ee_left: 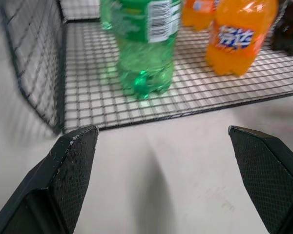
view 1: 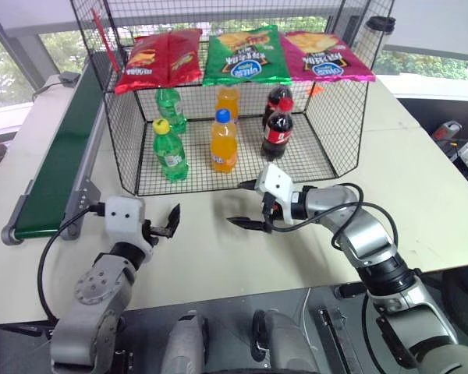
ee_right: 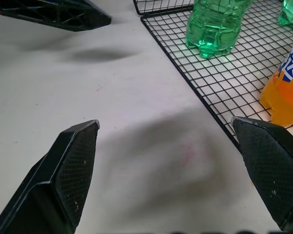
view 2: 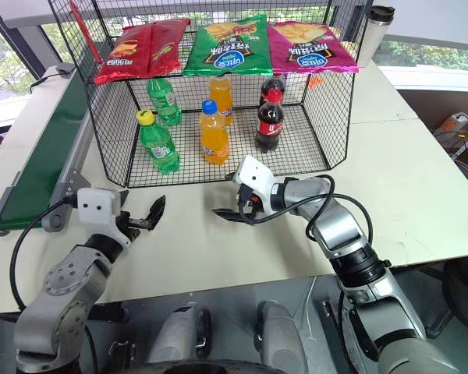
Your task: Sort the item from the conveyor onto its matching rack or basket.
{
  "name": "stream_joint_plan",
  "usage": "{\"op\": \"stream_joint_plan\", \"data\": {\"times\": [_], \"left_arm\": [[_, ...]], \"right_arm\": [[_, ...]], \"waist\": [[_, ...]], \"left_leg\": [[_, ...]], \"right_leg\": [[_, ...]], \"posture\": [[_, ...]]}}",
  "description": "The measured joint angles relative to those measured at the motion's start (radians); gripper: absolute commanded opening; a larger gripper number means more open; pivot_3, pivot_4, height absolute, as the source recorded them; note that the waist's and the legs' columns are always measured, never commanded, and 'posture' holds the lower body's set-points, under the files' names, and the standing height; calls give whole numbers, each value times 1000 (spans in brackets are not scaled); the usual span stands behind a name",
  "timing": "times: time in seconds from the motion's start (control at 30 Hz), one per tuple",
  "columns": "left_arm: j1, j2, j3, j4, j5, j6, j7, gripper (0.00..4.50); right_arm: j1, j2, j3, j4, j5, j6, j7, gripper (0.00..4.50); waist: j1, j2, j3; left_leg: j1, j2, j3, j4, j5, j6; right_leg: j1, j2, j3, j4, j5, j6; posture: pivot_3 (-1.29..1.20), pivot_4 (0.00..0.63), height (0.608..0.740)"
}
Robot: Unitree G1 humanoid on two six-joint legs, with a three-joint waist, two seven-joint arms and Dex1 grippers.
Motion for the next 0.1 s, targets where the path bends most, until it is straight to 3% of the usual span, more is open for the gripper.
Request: {"op": "stream_joint_plan", "data": {"times": [0.1], "left_arm": [[30,6,0,-2,0,0,0,4419]], "right_arm": [[17,-9,-8,-18,25,10,18,4500]], "waist": [[-1,0,0]], "left_leg": [[0,0,0,0,0,0]], "right_leg": [[0,0,0,0,0,0]], "posture": [[0,150,740]]}}
